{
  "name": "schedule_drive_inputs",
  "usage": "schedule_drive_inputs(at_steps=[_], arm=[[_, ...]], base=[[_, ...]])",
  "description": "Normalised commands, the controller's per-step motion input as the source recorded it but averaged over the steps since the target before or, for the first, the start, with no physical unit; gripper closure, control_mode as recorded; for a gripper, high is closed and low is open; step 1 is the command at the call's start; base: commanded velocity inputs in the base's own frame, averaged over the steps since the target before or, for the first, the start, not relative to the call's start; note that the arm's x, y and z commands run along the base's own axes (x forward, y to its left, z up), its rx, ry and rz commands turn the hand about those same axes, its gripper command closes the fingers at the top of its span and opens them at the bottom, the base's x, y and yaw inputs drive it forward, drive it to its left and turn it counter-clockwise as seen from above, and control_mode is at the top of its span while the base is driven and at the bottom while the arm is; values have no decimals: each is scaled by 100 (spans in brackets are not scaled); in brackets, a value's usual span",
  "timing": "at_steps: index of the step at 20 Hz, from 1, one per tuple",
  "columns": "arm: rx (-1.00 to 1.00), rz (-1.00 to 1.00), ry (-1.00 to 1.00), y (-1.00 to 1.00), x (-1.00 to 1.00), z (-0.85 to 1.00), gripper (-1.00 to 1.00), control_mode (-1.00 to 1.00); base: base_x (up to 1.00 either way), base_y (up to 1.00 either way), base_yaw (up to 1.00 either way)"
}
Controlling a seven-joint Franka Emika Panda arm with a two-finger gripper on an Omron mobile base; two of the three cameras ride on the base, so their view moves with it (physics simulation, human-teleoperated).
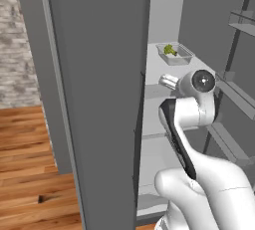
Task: Place the tupperware containing the shrimp and broccoli meal in the microwave. Close the microwave door and press the start button to reheat the meal.
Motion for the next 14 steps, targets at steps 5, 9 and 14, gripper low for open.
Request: schedule_drive_inputs(at_steps=[5,9,14], arm=[[31,-27,-18,0,0,21,-100,-100],[30,-15,-12,-14,-2,21,-100,-100],[30,0,-8,-43,-13,0,-100,-100]], base=[[0,0,0],[0,0,0],[0,0,0]])
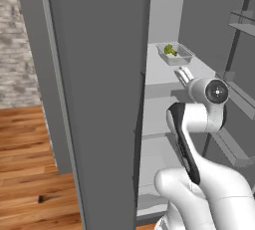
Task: Place the tupperware containing the shrimp and broccoli meal in the microwave. Close the microwave door and press the start button to reheat the meal.
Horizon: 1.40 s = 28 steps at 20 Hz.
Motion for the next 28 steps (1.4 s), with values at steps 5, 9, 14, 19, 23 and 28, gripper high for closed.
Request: schedule_drive_inputs(at_steps=[5,9,14,19,23,28], arm=[[26,0,-1,-25,0,17,-100,-100],[8,-1,1,-1,8,29,-100,-100],[3,0,9,-1,25,7,-100,-100],[0,0,12,-2,35,1,-100,-100],[0,0,11,-9,41,2,-100,-100],[0,0,10,-15,40,3,-100,-100]], base=[[0,0,0],[0,0,0],[0,0,0],[0,0,0],[0,0,0],[0,0,0]])
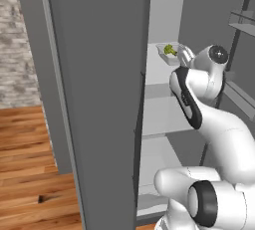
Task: Place the tupperware containing the shrimp and broccoli meal in the microwave. Close the microwave door and press the start button to reheat the meal.
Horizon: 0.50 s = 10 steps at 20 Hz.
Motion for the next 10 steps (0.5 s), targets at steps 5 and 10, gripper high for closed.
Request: schedule_drive_inputs(at_steps=[5,10], arm=[[0,0,9,-23,45,0,-100,-100],[0,0,6,-23,45,0,-100,-100]], base=[[0,0,0],[0,0,0]])
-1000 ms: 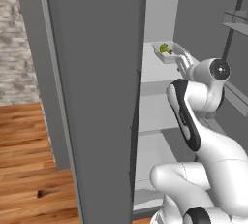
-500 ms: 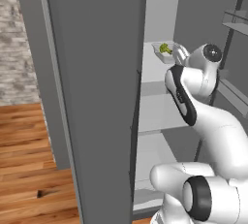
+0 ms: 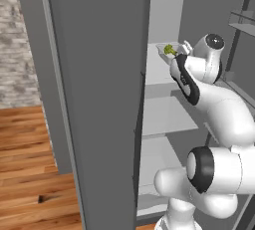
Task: Place the tupperware containing the shrimp and broccoli meal in the microwave. Close the microwave door and press the start button to reheat the meal.
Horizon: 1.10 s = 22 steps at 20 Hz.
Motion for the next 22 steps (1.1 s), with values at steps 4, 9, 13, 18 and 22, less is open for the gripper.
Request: schedule_drive_inputs(at_steps=[4,9,13,18,22], arm=[[0,0,3,-21,39,0,-100,-100],[0,0,3,-19,40,0,-100,-100],[0,0,7,-10,48,0,-100,-100],[0,0,11,-5,55,0,-100,-100],[1,0,13,-9,55,0,-100,-100]], base=[[0,0,0],[0,0,0],[0,0,0],[0,0,0],[0,0,0]])
